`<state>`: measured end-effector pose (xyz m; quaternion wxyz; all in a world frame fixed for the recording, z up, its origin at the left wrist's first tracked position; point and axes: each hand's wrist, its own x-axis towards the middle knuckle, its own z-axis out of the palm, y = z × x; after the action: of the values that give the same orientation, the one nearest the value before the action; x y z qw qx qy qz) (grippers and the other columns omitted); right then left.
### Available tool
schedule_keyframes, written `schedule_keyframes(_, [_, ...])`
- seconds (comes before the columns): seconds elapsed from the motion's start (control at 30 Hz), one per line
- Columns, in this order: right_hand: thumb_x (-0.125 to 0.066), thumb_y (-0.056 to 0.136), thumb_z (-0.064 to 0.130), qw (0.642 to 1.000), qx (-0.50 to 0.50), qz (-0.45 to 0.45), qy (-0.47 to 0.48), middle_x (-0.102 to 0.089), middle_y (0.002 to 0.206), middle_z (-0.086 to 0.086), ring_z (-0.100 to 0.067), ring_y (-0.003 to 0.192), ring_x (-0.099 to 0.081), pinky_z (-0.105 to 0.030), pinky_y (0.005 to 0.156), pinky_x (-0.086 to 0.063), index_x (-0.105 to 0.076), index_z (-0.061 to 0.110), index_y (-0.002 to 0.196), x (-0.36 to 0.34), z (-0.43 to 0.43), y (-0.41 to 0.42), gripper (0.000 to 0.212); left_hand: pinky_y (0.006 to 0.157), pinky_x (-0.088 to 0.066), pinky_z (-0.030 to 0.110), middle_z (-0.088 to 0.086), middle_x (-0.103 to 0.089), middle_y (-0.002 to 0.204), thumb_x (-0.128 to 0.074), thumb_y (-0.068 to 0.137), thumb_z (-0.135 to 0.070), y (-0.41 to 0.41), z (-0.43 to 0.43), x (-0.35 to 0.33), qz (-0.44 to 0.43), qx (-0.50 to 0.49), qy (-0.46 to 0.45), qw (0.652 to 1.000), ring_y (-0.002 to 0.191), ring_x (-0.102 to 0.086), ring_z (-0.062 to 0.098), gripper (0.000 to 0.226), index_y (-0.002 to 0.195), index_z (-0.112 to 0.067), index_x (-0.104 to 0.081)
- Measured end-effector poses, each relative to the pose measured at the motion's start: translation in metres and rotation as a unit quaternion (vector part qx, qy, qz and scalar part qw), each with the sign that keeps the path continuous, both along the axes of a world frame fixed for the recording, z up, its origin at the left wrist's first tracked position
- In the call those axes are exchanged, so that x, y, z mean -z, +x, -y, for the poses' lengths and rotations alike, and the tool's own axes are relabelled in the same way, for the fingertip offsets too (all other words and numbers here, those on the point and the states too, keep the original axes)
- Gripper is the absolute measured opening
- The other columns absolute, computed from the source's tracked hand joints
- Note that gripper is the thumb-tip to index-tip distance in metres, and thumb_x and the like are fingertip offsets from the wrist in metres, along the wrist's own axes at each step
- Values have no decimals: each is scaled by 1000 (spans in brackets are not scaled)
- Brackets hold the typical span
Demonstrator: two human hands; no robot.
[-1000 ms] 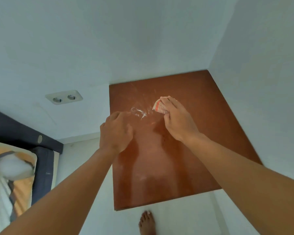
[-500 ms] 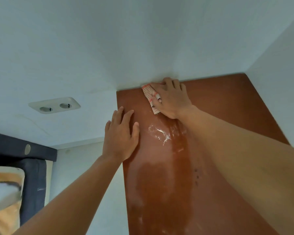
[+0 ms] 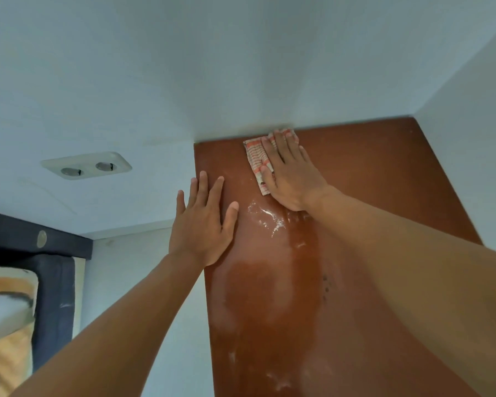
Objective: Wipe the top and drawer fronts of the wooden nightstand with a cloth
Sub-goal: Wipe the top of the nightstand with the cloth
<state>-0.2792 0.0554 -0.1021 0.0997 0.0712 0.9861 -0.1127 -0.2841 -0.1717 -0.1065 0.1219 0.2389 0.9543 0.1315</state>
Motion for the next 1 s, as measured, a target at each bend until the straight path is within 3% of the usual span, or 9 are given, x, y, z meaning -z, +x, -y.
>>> schedule_keyframes(0.2, [-17,106,46,1000,3,-3,20,8,172,-9,-30,158,10,-48,128,-1,0,16,164,2,11,55,67,125,4,49,10,8,169,-11,99,-65,2,-11,-15,41,-6,-69,997,156,10,24,76,162,-22,-1])
schedule_keyframes(0.47, [4,93,55,1000,10,-4,15,12,171,-8,-29,158,13,-48,128,0,4,17,163,4,29,141,80,123,4,48,7,7,170,-10,100,-65,64,-10,-25,68,-27,-63,995,156,8,24,77,162,-20,-4])
schedule_keyframes(0.67, [-16,107,47,1000,4,-9,11,13,171,-8,-28,157,15,-46,127,0,5,17,163,9,44,227,67,123,5,47,5,8,170,-12,101,-62,145,11,-18,62,-33,-44,997,156,11,24,74,162,-22,-3])
schedule_keyframes(0.83, [-14,101,46,1000,-11,-24,11,-5,172,-11,-32,158,-2,-49,126,-16,-12,15,164,11,60,311,70,123,5,47,4,5,170,-12,101,-62,207,29,-21,62,-36,-25,997,156,11,23,73,162,-22,-6])
schedule_keyframes(0.93, [-25,102,33,999,-24,-38,22,-22,168,-16,-37,155,-19,-51,122,-31,-25,9,160,16,71,362,63,123,3,49,4,2,170,-13,102,-61,235,40,-23,58,-46,-18,997,156,8,24,72,162,-22,-9])
schedule_keyframes(1.0, [-28,100,20,998,-49,-34,37,-26,166,-19,-40,154,-21,-52,121,-31,-24,5,160,20,76,392,62,123,2,50,5,0,170,-14,102,-61,252,46,-28,52,-51,-14,997,156,7,24,72,162,-22,-11])
